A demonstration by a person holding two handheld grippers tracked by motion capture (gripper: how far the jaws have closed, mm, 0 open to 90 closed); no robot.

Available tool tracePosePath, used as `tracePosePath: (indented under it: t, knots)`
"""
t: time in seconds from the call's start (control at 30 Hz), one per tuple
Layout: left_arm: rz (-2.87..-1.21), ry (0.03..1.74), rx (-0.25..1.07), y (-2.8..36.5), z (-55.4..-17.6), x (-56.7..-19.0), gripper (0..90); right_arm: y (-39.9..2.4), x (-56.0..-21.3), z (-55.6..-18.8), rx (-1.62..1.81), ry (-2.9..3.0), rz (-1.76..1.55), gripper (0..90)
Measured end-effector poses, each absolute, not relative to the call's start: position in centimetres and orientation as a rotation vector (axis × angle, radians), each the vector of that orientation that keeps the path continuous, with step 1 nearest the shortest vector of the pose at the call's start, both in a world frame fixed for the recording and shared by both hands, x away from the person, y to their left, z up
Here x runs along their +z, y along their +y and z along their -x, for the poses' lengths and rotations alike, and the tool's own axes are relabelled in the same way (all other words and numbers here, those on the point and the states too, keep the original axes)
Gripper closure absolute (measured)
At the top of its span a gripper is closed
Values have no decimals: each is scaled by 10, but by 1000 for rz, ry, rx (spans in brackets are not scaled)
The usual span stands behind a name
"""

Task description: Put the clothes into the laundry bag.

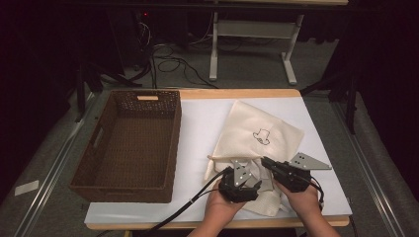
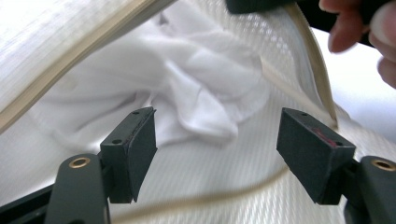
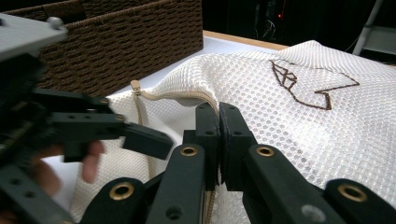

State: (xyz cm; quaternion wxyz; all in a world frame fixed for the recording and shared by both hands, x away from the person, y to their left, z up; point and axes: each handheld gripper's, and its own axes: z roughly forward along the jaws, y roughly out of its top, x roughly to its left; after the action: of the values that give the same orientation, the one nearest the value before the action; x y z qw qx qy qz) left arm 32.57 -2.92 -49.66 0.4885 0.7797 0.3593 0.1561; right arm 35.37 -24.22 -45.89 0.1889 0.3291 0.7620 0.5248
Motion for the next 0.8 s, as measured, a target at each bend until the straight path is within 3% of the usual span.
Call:
tracePosePath:
  t: [0.37,0.8]
  knots:
    - [-1910,825,436,39,-296,-470,310,-241,-458,-352,1465,2151,-911,890]
    - [-1874,831,368,53,-290,-488,330,-240,-466,-339,1371,2214,-902,886]
